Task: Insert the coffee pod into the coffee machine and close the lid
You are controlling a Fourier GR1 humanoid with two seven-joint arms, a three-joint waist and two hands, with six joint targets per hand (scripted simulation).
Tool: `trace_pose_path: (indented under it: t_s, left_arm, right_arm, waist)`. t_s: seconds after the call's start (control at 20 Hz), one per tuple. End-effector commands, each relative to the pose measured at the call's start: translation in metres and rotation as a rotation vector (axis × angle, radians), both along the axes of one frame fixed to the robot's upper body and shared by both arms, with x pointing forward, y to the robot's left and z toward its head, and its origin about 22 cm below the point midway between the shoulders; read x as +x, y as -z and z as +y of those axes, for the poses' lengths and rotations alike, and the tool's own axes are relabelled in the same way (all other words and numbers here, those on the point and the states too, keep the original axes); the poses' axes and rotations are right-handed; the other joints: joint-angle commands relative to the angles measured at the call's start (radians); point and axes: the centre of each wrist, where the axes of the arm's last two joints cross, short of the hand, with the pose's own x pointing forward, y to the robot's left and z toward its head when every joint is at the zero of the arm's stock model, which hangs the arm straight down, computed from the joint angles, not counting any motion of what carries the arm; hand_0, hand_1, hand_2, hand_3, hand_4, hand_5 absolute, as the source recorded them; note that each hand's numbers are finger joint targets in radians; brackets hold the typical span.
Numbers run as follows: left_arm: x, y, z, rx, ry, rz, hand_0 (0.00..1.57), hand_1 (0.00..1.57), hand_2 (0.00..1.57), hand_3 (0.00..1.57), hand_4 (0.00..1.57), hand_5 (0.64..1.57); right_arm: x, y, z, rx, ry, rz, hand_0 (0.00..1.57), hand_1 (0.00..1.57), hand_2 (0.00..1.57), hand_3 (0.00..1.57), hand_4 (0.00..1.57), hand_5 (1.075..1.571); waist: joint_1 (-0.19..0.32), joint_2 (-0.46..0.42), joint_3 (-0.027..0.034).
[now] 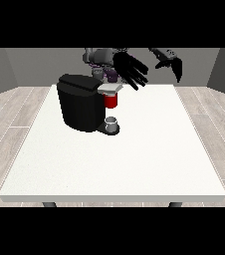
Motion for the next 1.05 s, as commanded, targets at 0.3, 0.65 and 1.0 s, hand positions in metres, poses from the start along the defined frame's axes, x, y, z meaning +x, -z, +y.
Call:
trace_pose_path:
  t_s: [0.3,0.65,1.0]
  left_arm:
    - [0.002,-0.031,-0.017,0.014,0.041,-0.049,0.0,0.0,0.0,0.0,0.35,1.571]
    - [-0.004,0.008,0.013,-0.001,-0.029,0.056,0.0,0.0,0.0,0.0,0.25,1.571]
    - [-0.017,0.037,0.042,-0.046,-0.161,0.132,0.0,0.0,0.0,0.0,0.27,1.571]
  right_arm:
    - [0.012,-0.011,0.069,0.018,-0.259,-0.221,0.0,0.0,0.0,0.0,0.1,1.571]
    - [0.006,0.013,0.123,0.022,-0.454,-0.216,0.0,0.0,0.0,0.0,0.0,1.571]
    - [-0.016,0.094,0.168,0.091,-0.612,-0.191,0.0,0.0,0.0,0.0,0.26,1.571]
  waist:
    - [0.059,0.066,-0.0297]
    - [-0.054,-0.03,-0.0303]
    - [-0.197,-0.133,-0.0301]
